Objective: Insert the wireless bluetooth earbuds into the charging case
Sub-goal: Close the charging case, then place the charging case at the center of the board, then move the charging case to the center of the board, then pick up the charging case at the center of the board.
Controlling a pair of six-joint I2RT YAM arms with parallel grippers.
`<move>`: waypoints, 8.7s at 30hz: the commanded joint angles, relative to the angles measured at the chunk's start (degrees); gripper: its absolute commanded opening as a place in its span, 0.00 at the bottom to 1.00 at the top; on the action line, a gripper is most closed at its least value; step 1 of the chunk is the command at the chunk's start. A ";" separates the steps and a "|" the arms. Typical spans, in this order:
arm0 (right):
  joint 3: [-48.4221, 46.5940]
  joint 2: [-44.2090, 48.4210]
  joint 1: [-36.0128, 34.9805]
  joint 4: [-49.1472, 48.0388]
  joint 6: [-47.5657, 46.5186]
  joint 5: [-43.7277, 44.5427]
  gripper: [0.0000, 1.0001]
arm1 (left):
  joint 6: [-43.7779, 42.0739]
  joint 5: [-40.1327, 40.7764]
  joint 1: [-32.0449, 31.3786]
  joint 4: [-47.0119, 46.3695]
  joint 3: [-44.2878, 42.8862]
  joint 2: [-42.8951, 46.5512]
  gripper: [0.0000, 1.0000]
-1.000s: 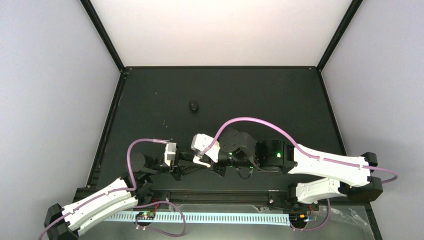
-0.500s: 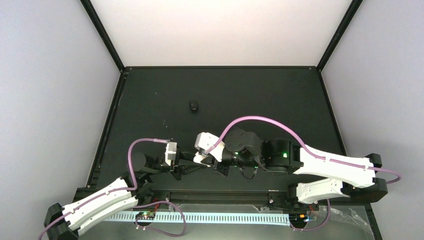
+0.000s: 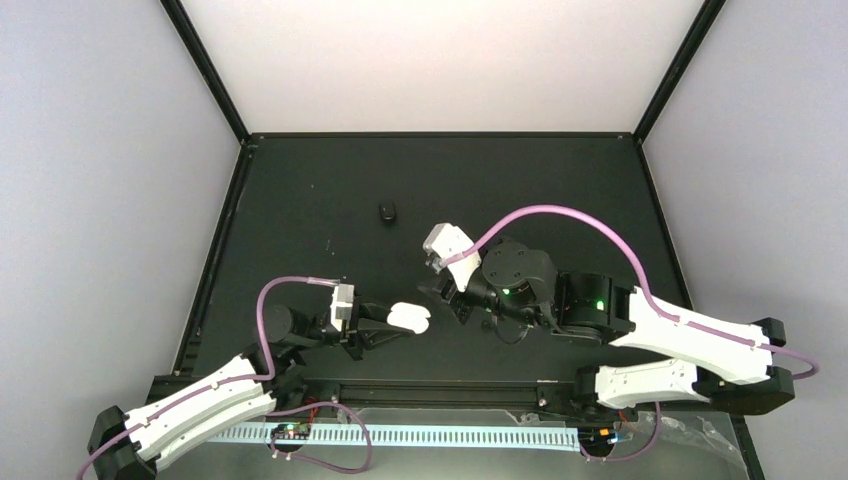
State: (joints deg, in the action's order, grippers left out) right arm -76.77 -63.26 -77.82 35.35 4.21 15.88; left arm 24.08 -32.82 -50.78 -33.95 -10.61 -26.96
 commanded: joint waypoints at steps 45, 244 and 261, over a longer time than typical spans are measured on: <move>2.76 -4.17 3.30 2.36 1.79 -9.02 0.40 | 1.40 -1.16 -0.46 -4.34 -0.20 0.98 0.01; 22.01 -27.03 16.21 -20.39 26.69 -0.37 0.75 | 2.24 60.24 12.50 58.49 -21.52 7.19 0.99; 8.25 -43.95 16.39 -15.26 27.28 4.22 0.75 | 5.52 60.06 12.47 58.20 -20.48 2.75 0.99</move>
State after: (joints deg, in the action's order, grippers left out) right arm -66.87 -105.43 -61.47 19.46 29.98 17.67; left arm 28.75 27.86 -38.59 25.04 -31.53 -24.08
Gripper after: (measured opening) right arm 0.757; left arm 0.988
